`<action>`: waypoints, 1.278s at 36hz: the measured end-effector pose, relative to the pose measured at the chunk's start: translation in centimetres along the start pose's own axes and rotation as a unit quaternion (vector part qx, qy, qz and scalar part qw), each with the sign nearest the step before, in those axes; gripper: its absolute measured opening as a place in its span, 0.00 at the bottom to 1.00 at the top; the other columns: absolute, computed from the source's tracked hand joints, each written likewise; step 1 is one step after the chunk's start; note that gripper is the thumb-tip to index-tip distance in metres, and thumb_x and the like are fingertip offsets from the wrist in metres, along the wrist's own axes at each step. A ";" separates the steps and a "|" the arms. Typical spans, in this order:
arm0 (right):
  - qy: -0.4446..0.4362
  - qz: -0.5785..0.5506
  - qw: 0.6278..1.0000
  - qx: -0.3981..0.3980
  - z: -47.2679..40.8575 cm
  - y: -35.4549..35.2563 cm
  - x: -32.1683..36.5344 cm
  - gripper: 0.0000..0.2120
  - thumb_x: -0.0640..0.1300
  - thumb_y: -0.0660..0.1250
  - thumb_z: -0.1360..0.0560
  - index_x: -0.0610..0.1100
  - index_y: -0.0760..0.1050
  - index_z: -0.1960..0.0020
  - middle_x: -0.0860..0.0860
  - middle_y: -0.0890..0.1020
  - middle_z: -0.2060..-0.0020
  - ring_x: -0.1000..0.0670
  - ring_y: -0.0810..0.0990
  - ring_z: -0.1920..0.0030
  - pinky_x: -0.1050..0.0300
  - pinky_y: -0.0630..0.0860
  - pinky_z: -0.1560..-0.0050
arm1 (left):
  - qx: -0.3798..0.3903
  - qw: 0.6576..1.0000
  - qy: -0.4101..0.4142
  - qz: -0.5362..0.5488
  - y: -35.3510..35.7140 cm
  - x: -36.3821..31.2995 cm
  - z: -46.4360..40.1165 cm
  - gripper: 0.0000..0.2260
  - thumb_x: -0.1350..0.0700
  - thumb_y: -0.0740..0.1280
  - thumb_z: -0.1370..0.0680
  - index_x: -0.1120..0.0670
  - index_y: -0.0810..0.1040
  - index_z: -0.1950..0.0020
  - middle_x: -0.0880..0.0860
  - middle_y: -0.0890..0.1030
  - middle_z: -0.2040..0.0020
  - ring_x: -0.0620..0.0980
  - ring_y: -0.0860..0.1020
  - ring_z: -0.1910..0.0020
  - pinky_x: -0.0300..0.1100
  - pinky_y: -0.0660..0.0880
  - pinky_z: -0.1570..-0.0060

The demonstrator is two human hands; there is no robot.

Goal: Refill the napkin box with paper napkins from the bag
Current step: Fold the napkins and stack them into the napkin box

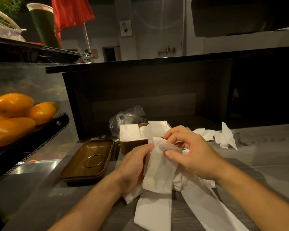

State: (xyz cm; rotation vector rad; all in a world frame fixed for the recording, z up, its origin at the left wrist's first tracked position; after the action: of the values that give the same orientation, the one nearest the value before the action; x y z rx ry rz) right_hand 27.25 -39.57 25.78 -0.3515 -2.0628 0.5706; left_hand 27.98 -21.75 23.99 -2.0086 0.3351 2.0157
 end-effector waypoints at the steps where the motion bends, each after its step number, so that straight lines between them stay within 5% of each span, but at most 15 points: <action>1: 0.002 -0.006 1.000 -0.003 0.0 0.0 0.0 0.02 0.47 0.74 0.25 0.52 0.82 0.55 0.64 0.77 0.46 0.60 0.77 0.43 0.66 0.77 0.47 | -0.002 1.000 0.006 -0.016 0.0 0.0 0.0 0.17 0.46 0.54 0.15 0.47 0.79 0.34 0.51 0.84 0.42 0.51 0.82 0.41 0.55 0.77 0.36; 5: 0.015 -0.039 0.999 0.029 0.0 -0.1 0.1 0.04 0.49 0.75 0.26 0.52 0.82 0.58 0.63 0.77 0.45 0.58 0.78 0.43 0.63 0.77 0.47 | -0.028 0.998 0.029 -0.045 -0.1 -0.1 -0.2 0.16 0.46 0.54 0.15 0.47 0.79 0.35 0.50 0.84 0.43 0.51 0.82 0.42 0.57 0.77 0.36; 10: 0.014 0.009 0.997 0.070 0.2 0.2 0.1 0.04 0.47 0.75 0.26 0.55 0.83 0.59 0.66 0.74 0.42 0.63 0.75 0.40 0.72 0.75 0.48 | -0.058 0.998 0.013 0.000 -0.5 0.1 -0.4 0.17 0.46 0.55 0.15 0.47 0.78 0.33 0.53 0.83 0.39 0.55 0.81 0.38 0.60 0.75 0.35; 20: 0.026 0.072 0.996 0.052 0.0 0.2 0.0 0.05 0.49 0.73 0.24 0.59 0.82 0.56 0.65 0.76 0.44 0.61 0.75 0.42 0.70 0.76 0.49 | 0.013 0.999 -0.002 0.036 0.3 -0.6 0.2 0.19 0.46 0.63 0.21 0.53 0.79 0.34 0.55 0.84 0.41 0.55 0.82 0.40 0.58 0.76 0.35; 25: 0.020 0.093 0.995 0.035 -0.1 -0.1 -0.1 0.07 0.48 0.75 0.25 0.61 0.83 0.56 0.67 0.77 0.46 0.65 0.75 0.44 0.72 0.75 0.50 | -0.126 0.991 0.009 0.031 -0.2 -0.5 -0.2 0.12 0.50 0.60 0.16 0.50 0.80 0.39 0.51 0.86 0.47 0.52 0.84 0.45 0.54 0.79 0.40; 29: 0.021 0.056 0.997 0.044 0.0 -0.7 0.1 0.06 0.48 0.77 0.27 0.60 0.84 0.58 0.67 0.78 0.50 0.65 0.76 0.45 0.70 0.77 0.50 | -0.200 0.972 0.073 -0.101 -1.1 -0.6 -0.4 0.13 0.46 0.57 0.15 0.46 0.78 0.37 0.47 0.84 0.44 0.47 0.81 0.44 0.49 0.80 0.43; 33: 0.003 -0.017 0.999 0.033 0.0 -0.6 0.6 0.04 0.47 0.77 0.27 0.56 0.85 0.57 0.66 0.78 0.49 0.64 0.77 0.44 0.75 0.74 0.48 | -0.057 0.989 0.083 -0.111 -0.6 -0.6 0.0 0.14 0.48 0.58 0.15 0.51 0.81 0.39 0.51 0.85 0.46 0.51 0.84 0.45 0.54 0.81 0.43; 38: 0.014 -0.008 0.999 -0.046 -0.6 -0.2 -0.3 0.04 0.49 0.76 0.27 0.58 0.83 0.55 0.67 0.78 0.46 0.62 0.78 0.42 0.69 0.77 0.47 | 0.022 0.993 0.085 -0.079 0.8 -0.8 0.5 0.14 0.55 0.54 0.15 0.46 0.80 0.43 0.40 0.86 0.53 0.38 0.83 0.51 0.33 0.79 0.54; 43: 0.033 0.004 0.997 -0.065 -0.5 0.0 -0.8 0.04 0.51 0.74 0.25 0.58 0.83 0.51 0.65 0.82 0.54 0.63 0.79 0.49 0.71 0.77 0.56 | 0.066 0.992 0.092 -0.057 0.9 -0.5 0.4 0.12 0.36 0.59 0.22 0.30 0.81 0.47 0.41 0.84 0.46 0.45 0.81 0.42 0.46 0.79 0.41; 46: 0.033 -0.006 0.998 -0.058 -0.6 0.0 -0.4 0.12 0.49 0.76 0.26 0.58 0.79 0.45 0.61 0.82 0.52 0.62 0.80 0.49 0.68 0.79 0.53 | 0.063 0.985 0.104 -0.122 0.8 -0.7 0.5 0.09 0.52 0.65 0.18 0.40 0.81 0.43 0.44 0.84 0.46 0.43 0.82 0.45 0.44 0.81 0.43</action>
State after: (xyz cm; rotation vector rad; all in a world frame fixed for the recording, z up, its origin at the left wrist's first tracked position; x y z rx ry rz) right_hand 27.98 -39.66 25.74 -0.4198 -2.0381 0.4284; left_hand 27.21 -22.36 24.68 -2.0722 0.2374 1.6042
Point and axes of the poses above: each hand's wrist, its own z-axis away from the middle knuckle, its own y-axis out of the palm, x = y × z, the point moved 2 cm from there along -z, towards the middle knuckle
